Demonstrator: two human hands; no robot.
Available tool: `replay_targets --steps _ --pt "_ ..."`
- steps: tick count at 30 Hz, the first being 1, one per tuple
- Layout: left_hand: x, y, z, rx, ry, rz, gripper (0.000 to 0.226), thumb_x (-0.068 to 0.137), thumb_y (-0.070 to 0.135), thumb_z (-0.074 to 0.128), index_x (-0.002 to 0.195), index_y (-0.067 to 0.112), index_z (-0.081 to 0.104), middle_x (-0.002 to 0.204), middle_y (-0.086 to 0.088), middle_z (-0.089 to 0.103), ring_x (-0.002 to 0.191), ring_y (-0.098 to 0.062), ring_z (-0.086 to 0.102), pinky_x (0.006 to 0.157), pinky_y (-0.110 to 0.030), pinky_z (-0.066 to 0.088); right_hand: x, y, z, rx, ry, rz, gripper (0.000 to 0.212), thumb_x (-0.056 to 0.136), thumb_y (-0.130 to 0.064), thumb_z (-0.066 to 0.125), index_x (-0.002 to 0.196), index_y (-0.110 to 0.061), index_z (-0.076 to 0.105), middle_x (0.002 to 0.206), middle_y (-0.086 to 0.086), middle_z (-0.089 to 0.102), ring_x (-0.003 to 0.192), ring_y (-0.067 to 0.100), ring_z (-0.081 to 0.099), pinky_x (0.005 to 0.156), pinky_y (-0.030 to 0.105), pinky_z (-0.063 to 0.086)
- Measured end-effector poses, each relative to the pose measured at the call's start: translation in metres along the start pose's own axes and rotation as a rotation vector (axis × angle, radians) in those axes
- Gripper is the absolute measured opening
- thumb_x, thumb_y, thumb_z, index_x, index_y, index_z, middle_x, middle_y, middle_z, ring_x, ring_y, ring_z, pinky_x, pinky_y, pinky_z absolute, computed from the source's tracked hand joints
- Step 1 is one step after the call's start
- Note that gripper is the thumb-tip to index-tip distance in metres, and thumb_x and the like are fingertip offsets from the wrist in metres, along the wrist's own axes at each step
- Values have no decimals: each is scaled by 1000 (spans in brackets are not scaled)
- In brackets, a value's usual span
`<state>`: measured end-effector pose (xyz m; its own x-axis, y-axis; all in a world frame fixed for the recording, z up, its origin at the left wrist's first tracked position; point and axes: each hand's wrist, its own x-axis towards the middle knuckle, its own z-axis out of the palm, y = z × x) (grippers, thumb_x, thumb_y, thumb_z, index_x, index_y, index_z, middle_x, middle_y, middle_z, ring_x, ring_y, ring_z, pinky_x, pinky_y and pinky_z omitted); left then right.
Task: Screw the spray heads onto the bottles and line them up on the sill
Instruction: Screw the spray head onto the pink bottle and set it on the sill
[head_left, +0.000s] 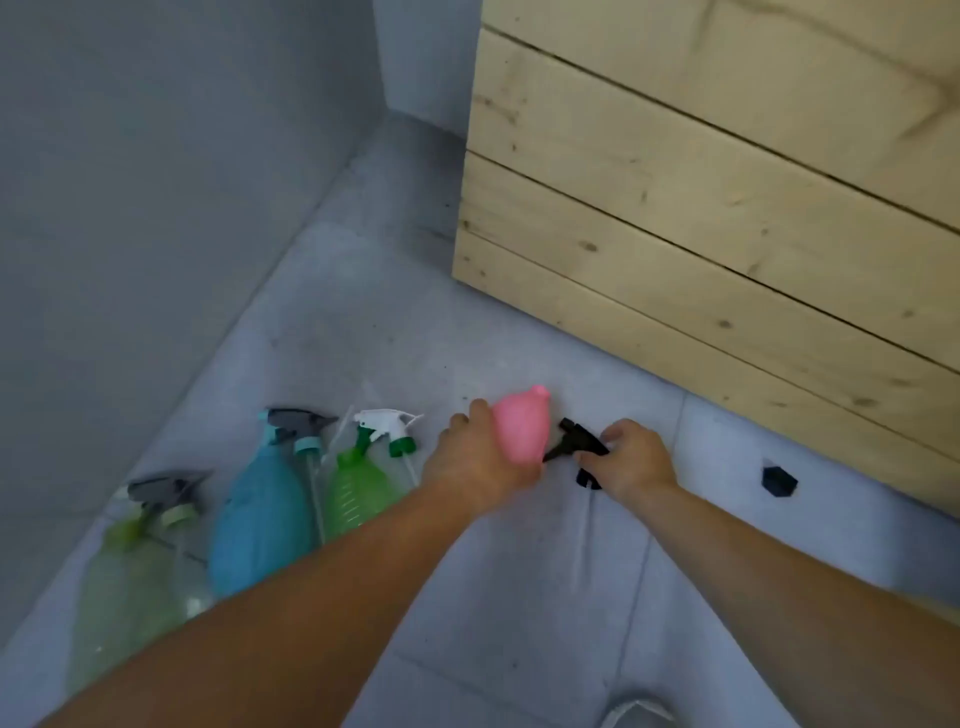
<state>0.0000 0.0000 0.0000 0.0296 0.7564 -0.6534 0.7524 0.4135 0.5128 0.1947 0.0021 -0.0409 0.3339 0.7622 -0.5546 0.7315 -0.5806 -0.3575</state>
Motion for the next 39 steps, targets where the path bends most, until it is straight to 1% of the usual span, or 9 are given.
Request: replay_targets --steps 7,14,16,19,22,26,30,34,39 --pt "-12 -17 7 -221 -28 8 83 65 49 85 129 18 44 128 -8 55 110 -30 63 85 -43 60 -6 -2 -3 37 -141 -19 24 78 -26 74 66 -10 63 57 0 59 56 17 59 47 22 39" --pt "-52 -19 -23 -430 7 165 80 75 31 87 138 17 42 122 0 58 104 -19 62 76 -28 56 -22 -38 -64 375 -283 -99 14 86 -19 71 96 -9 68 86 10 71 71 17 66 70 31 56" --pt "-66 -17 -41 -469 14 209 80 75 30 88 139 20 42 123 1 58 102 -16 62 81 -31 60 -36 -63 -91 408 -220 -193 4 90 -17 66 91 -13 65 84 11 70 69 17 65 71 33 56" --pt "-100 -13 -73 -512 47 285 78 73 30 88 137 24 43 122 3 59 100 -9 62 68 -15 58 -71 -103 -139 529 -99 -354 2 93 -14 62 93 -13 63 91 17 71 72 22 67 69 37 57" --pt "-138 -8 -105 -531 112 345 88 54 45 85 131 29 45 120 2 62 102 -14 66 78 -28 62 -117 -137 -185 659 56 -521 12 94 -15 60 103 -7 63 97 16 72 79 23 71 63 32 59" --pt "-197 -3 -145 -501 175 410 94 46 47 80 131 28 43 116 1 61 94 -16 67 69 -34 63 -194 -163 -238 847 200 -688 7 95 -20 59 100 -16 63 94 9 73 85 21 73 71 38 61" --pt "-247 0 -178 -406 231 470 90 52 39 81 133 27 44 115 5 60 95 -8 65 58 -18 56 -259 -176 -267 919 249 -794 4 95 -20 58 94 -18 61 98 16 71 89 27 73 67 36 61" --pt "-305 0 -203 -308 306 531 78 65 31 86 131 32 44 118 7 61 100 -8 65 68 -11 53 -315 -180 -281 955 222 -861 7 96 -21 58 96 -15 62 103 21 70 92 32 73 73 41 61" --pt "-362 -9 -220 -308 357 599 82 58 39 85 130 33 47 118 8 63 105 -12 67 81 -25 60 -367 -193 -271 949 60 -879 15 97 -20 57 103 -7 62 91 12 73 80 24 74 77 45 61"
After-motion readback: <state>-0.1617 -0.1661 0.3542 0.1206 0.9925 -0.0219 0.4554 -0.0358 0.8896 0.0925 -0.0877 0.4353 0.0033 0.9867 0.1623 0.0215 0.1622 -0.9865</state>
